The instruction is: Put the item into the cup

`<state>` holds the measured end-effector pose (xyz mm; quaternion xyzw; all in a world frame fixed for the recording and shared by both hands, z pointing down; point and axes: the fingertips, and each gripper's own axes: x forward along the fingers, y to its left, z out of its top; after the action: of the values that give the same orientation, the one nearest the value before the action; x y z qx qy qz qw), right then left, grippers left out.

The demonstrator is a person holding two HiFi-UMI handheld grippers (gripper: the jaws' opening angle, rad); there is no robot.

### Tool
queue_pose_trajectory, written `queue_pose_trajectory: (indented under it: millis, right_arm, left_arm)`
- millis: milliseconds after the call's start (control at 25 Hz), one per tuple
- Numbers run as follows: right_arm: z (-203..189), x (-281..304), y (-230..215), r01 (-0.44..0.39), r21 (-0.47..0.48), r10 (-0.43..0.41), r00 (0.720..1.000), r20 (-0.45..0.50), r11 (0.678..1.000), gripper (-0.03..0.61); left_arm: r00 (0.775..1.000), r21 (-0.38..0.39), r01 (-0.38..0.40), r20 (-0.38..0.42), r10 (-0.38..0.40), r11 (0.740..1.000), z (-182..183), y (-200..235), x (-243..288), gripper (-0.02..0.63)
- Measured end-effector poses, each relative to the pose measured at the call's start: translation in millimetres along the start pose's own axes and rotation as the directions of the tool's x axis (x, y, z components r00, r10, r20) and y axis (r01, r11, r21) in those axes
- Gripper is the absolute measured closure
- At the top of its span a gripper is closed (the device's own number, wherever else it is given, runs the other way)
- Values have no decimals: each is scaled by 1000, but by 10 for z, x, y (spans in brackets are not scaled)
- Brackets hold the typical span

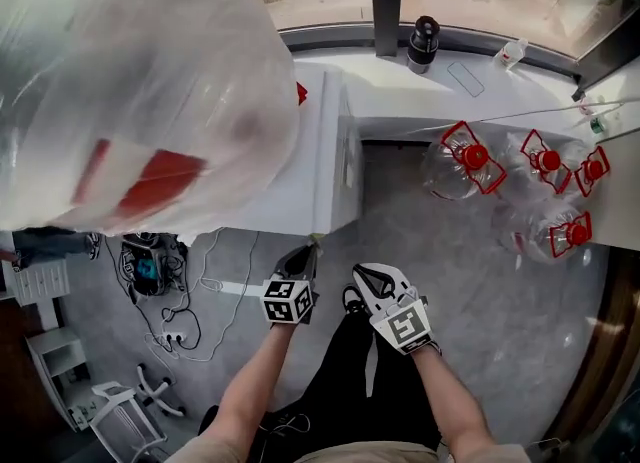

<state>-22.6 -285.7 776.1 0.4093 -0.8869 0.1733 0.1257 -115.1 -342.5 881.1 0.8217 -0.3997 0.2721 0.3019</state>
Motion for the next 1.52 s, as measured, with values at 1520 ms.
queue_pose_trajectory:
  millis: [1520]
  right_arm:
    - [-483,95,-44,-19,14,20,998,-67,1000,566]
  left_arm:
    - [996,24,-66,-53,67,998,-81,329,667,568]
